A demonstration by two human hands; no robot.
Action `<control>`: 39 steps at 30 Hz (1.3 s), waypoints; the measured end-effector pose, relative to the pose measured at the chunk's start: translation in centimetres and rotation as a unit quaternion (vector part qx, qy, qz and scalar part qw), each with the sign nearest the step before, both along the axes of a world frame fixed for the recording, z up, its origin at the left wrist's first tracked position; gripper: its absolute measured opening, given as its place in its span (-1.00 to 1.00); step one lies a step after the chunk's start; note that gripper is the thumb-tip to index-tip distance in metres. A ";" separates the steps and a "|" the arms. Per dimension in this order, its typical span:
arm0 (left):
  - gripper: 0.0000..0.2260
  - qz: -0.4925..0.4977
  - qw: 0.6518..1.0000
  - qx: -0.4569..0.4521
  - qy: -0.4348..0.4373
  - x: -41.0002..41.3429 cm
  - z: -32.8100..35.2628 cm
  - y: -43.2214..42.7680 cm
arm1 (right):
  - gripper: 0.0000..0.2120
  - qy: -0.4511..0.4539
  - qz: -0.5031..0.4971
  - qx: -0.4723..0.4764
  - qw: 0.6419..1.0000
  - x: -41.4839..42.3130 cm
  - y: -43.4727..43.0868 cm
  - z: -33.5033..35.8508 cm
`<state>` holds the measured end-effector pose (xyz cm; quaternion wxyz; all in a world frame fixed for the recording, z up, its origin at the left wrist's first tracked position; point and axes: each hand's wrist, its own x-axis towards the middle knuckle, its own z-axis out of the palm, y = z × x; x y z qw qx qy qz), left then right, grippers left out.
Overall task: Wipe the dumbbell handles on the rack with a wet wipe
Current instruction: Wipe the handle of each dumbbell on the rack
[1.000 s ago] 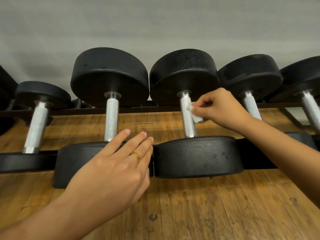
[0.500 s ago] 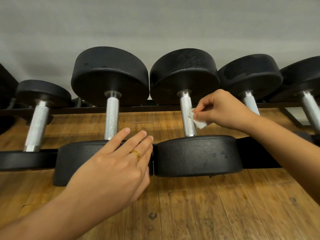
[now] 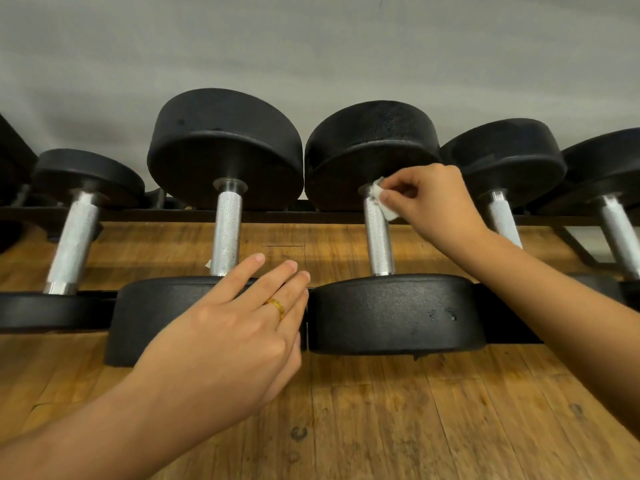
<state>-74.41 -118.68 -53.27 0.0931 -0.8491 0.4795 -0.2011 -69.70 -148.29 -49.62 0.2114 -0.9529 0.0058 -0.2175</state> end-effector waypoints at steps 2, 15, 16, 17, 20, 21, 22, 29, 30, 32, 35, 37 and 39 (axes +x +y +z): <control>-0.52 0.000 1.000 0.001 -0.001 -0.1 0.0 0.0 | -0.81 -0.010 -0.004 -0.027 1.000 0.5 0.1 -0.2; -0.53 -0.002 1.000 0.004 -0.005 0.1 -0.1 0.1 | -0.86 0.053 0.051 -0.145 0.987 -0.3 0.2 0.9; -0.53 -0.002 1.000 0.005 -0.003 0.1 -0.1 0.1 | -0.87 0.076 0.059 -0.150 0.984 -0.5 0.3 1.1; -0.53 -0.003 1.000 0.005 -0.001 0.1 0.0 0.1 | -0.88 0.107 0.075 -0.155 0.979 -0.9 0.4 1.3; -0.53 -0.002 1.000 0.001 0.003 0.0 0.1 0.1 | -0.91 0.190 0.117 -0.158 0.962 -1.7 0.8 1.6; -0.53 -0.001 1.000 0.000 0.002 0.0 0.2 0.1 | -0.91 0.187 0.119 -0.163 0.961 -1.6 0.8 1.7; -0.53 -0.001 1.000 0.000 0.001 0.0 0.2 0.1 | -0.90 0.171 0.116 -0.169 0.964 -1.4 0.7 1.7; -0.52 -0.002 1.000 0.000 0.009 0.0 0.2 0.2 | -0.93 0.270 0.193 -0.060 0.942 -2.5 -0.3 1.9; -0.52 -0.001 1.000 -0.001 0.011 -0.1 0.2 0.2 | -0.93 0.288 0.204 -0.051 0.934 -2.8 -0.5 1.9; -0.52 0.001 1.000 -0.007 0.011 -0.1 0.3 0.1 | -0.95 0.267 0.217 -0.058 0.937 -2.9 -0.8 1.5; -0.52 -0.002 1.000 -0.010 0.004 0.0 0.3 0.0 | -0.98 0.162 0.210 -0.083 0.961 -2.6 -1.3 0.9; -0.52 -0.003 1.000 -0.008 0.002 0.0 0.2 0.0 | -0.97 0.160 0.209 -0.077 0.962 -2.5 -1.6 0.8; -0.52 -0.004 1.000 -0.012 0.003 -0.1 0.2 0.1 | -0.94 0.156 0.227 -0.117 0.954 -2.4 -1.7 0.9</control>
